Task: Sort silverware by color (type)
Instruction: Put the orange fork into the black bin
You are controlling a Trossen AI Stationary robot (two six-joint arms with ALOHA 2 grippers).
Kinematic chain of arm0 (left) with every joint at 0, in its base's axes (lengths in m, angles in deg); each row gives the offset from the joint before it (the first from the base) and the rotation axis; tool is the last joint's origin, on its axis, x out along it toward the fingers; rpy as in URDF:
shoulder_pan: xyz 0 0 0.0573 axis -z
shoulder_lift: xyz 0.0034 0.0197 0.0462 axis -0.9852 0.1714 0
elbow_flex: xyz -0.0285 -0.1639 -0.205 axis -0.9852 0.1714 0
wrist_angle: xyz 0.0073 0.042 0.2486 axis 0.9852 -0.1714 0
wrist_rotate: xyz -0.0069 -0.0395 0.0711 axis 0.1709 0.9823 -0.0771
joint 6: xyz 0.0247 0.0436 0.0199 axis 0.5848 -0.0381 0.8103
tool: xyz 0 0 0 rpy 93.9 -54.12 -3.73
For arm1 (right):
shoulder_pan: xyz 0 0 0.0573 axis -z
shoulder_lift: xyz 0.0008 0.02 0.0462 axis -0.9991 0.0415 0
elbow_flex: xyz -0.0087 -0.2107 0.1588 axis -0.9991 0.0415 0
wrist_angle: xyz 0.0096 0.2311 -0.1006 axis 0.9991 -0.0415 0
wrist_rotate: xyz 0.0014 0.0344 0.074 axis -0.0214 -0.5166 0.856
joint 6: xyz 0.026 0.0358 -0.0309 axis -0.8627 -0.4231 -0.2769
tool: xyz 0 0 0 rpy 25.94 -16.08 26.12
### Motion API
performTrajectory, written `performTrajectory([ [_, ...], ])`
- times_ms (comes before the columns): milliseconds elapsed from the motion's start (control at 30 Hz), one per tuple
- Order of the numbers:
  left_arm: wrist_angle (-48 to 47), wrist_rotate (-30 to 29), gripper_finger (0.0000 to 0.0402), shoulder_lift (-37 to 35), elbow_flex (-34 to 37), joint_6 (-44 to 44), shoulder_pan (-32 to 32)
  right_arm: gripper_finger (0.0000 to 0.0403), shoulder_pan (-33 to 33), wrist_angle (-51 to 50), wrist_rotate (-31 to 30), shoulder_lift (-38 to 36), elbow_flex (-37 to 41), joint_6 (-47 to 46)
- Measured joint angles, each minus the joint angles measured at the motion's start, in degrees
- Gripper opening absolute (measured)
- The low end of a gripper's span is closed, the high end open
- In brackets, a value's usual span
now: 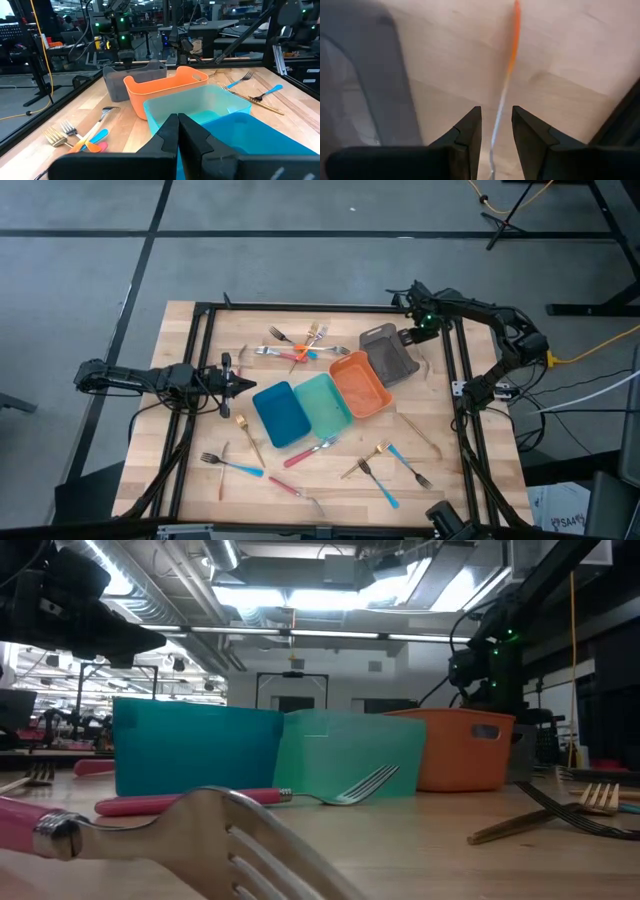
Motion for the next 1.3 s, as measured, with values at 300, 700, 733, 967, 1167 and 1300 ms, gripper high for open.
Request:
performTrajectory([
  [300,0.0,0.0,0.0000,0.0,0.0,0.0,0.0,0.0104,0.0,0.8,-0.4,0.4,0.0,-1.2],
  [700,0.0,0.0,0.0000,0.0,0.0,0.1,0.0,0.0104,-1.6,2.5,-4.4,4.1,-0.1,-1.5],
  [733,0.0,0.0,0.0000,0.0,0.0,0.1,0.0,0.0104,-1.6,2.7,-4.5,4.1,-0.1,-1.5],
  [967,0.0,0.0,0.0000,0.0,0.0,0.1,0.0,0.0104,-1.6,2.6,-4.6,4.1,-0.1,-1.7],
  [1167,0.0,0.0,0.0000,0.0,0.0,0.1,0.0,0.0104,-1.7,3.2,-5.6,4.4,0.0,-2.9],
  [1300,0.0,0.0,0.0000,0.0,0.0,0.1,0.0,0.0104,-1.9,3.6,-6.0,4.6,0.0,-3.3],
])
